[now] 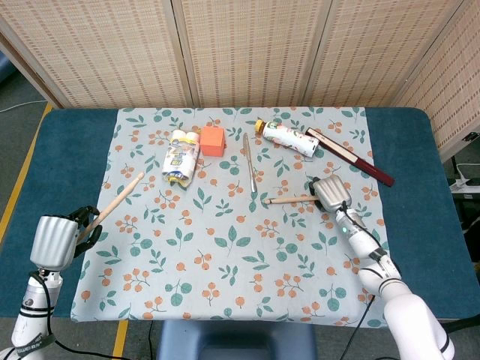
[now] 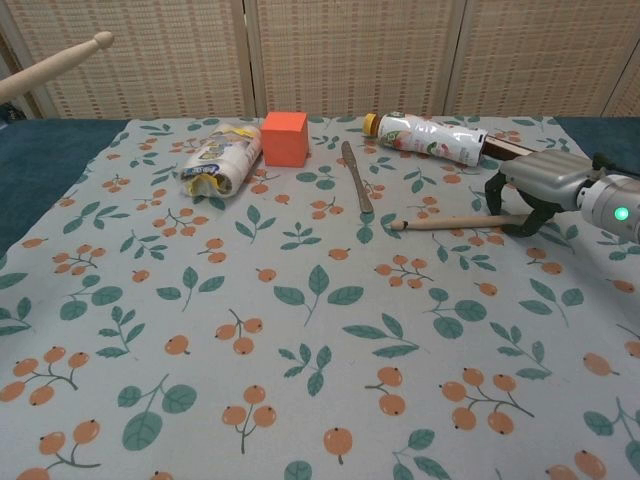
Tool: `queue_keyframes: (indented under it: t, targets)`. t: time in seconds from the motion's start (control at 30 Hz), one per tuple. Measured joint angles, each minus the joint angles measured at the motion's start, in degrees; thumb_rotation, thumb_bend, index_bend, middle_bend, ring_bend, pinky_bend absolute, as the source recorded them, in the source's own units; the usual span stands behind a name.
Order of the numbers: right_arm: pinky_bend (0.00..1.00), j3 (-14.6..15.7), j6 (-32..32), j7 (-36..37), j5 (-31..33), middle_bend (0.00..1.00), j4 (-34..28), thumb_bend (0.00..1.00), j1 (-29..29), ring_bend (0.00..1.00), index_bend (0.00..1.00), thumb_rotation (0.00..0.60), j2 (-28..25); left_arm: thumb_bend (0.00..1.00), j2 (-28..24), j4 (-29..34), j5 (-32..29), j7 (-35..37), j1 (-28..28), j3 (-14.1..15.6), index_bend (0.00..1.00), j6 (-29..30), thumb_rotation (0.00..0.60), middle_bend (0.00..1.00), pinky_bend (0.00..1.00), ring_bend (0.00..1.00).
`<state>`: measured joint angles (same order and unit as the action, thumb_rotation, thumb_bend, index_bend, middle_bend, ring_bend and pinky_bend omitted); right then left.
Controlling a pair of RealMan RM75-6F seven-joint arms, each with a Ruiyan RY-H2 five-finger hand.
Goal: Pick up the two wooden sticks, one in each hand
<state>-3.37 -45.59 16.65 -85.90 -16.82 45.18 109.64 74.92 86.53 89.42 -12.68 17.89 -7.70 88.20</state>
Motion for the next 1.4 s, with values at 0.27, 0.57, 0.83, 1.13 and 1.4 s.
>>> queue_keyframes:
  t: [0.27,0.57,0.83,1.13,1.4]
  targets:
    - [1.00,-0.7,0.0,-1.2,1.0,0.52,2.2,0.29,-0.3,0.79,0.66,0.600,1.1,0.36,0.0,-0.5,-0.2,0.6,-0.2,0.0,0.70,-0.2,0.600,0.86,1.00,1.00]
    - [1.00,-1.4,-1.2,-2.9,1.7,0.65,3.2,0.46,-0.8,0.82,0.76,0.600,1.7,0.36,0.3,-0.8,-0.4,0.6,-0.2,0.0,0.70,-0.5,0.600,0.86,1.00,1.00]
    - [1.00,-2.1,-4.0,-2.6,2.2,0.68,2.6,0.49,-1.5,0.82,0.83,0.600,1.0,0.36,0.6,-1.4,-0.9,0.5,-0.2,-0.1,0.70,-1.0,0.600,0.86,1.00,1.00]
    - [1.00,-2.9,-12.9,-0.8,2.1,0.69,-6.4,0.50,-3.4,0.82,0.84,0.600,-4.0,0.36,2.2,-4.0,-2.4,0.1,0.4,-0.5,0.70,-2.7,0.600,0.86,1.00,1.00]
    - [1.00,-4.2,-18.6,-5.9,2.7,0.70,-32.4,0.50,-6.0,0.82,0.84,0.600,-14.7,0.36,7.8,-8.2,-4.3,-1.2,3.4,-2.6,0.69,-4.9,0.600,0.86,1.00,1.00]
